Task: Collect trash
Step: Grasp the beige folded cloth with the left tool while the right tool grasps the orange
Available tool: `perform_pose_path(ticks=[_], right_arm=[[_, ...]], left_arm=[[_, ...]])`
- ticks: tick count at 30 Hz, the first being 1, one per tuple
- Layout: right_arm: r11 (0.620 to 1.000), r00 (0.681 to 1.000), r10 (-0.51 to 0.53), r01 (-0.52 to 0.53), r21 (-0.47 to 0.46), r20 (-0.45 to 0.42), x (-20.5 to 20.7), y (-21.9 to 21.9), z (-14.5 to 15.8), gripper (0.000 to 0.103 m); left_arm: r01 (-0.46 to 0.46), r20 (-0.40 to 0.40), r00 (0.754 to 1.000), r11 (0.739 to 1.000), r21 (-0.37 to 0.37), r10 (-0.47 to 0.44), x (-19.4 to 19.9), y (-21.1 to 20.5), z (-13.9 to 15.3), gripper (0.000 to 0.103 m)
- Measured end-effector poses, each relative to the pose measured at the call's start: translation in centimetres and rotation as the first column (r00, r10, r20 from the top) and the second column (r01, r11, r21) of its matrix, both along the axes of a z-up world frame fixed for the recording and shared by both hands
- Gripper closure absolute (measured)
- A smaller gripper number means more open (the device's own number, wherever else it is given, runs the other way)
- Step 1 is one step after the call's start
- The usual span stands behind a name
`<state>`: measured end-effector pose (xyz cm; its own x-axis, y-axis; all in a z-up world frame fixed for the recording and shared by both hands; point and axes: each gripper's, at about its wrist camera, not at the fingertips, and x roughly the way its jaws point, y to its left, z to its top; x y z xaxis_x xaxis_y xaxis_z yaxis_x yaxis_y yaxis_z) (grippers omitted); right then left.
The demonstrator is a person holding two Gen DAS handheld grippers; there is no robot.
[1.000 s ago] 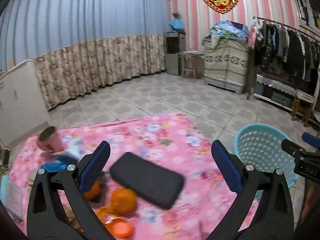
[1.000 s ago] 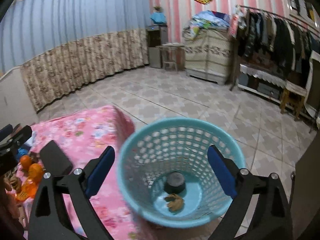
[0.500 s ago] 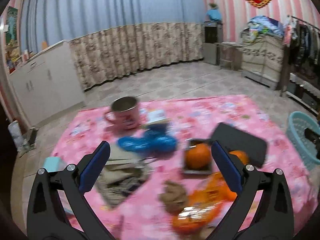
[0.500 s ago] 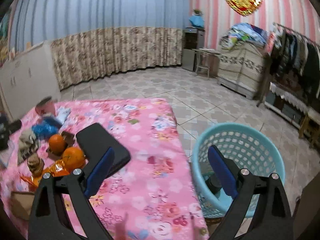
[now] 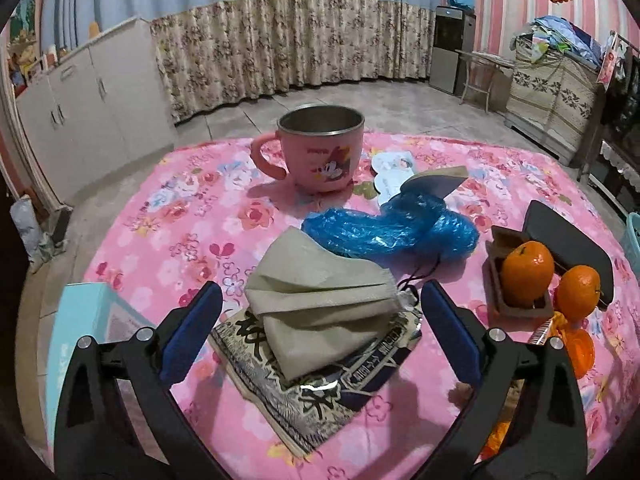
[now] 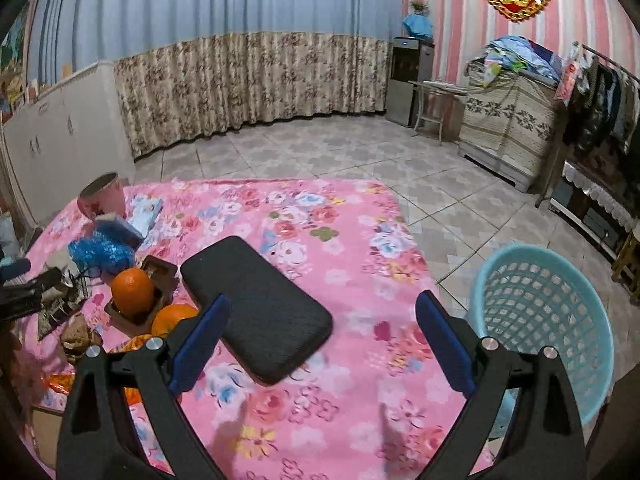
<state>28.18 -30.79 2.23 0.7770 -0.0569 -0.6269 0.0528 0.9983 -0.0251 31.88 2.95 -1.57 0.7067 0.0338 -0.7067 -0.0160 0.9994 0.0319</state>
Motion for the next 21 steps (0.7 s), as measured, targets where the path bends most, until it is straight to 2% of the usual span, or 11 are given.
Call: perform_pose_path(ticks=[4, 5, 7, 10, 12, 13, 14, 16, 21], right_arm=[[1.000, 0.999, 0.019, -0.019, 0.014, -0.025, 1.4, 1.4, -0.7, 0.011], [0.999, 0.999, 0.029, -0.029, 0.019, -0.037, 1.7, 1.9, -1.0, 0.011], [0.999, 0.997, 0.052, -0.051, 0.013, -0.055, 2.2, 3.1, -1.6, 0.011], [0.997, 0.994, 0.080, -0.081, -0.009, -0.068, 2.6, 4.9, -2.3, 0.011], [0.994, 0.991, 0.105, -0.106, -0.005, -0.088, 2.7, 5.9, -2.7, 0.011], [0.993, 0.989, 0.113, -0.114, -0.006, -0.095, 2.6, 6.2, -2.9, 0.011], [0.993, 0.987, 0.120, -0.121, -0.009, -0.103, 2.6, 6.6, -3.1, 0.011], [0.991, 0.985, 0.132, -0.133, -0.008, -0.116, 2.5, 7.2, -3.4, 0.011], [0.986, 0.976, 0.166, -0.167, 0.008, -0.137, 2.3, 8.1, -3.8, 0.015]], left_arm=[[0.007, -0.037, 0.999, 1.000, 0.016, -0.006, 1.1, 0.1, -1.1, 0.010], [0.009, -0.040, 0.999, 1.000, 0.014, -0.009, 1.3, 0.2, -1.3, 0.016], [0.014, -0.052, 0.999, 1.000, -0.021, -0.015, 1.7, 0.5, -1.6, 0.019], [0.017, -0.042, 0.999, 0.998, -0.058, -0.019, 1.6, 0.7, -1.3, 0.030], [0.026, -0.026, 0.999, 0.998, -0.053, -0.028, 1.4, 0.5, -1.0, 0.037], [0.034, -0.016, 0.999, 0.999, -0.043, -0.035, 1.2, 0.4, -0.8, 0.046], [0.042, -0.008, 0.999, 0.999, -0.030, -0.042, 1.1, 0.2, -0.6, 0.049], [0.048, 0.012, 0.999, 0.999, -0.004, -0.048, 0.6, 0.0, 0.1, 0.054], [0.045, 0.059, 0.997, 0.999, -0.002, -0.045, -0.9, 0.3, 2.0, 0.058]])
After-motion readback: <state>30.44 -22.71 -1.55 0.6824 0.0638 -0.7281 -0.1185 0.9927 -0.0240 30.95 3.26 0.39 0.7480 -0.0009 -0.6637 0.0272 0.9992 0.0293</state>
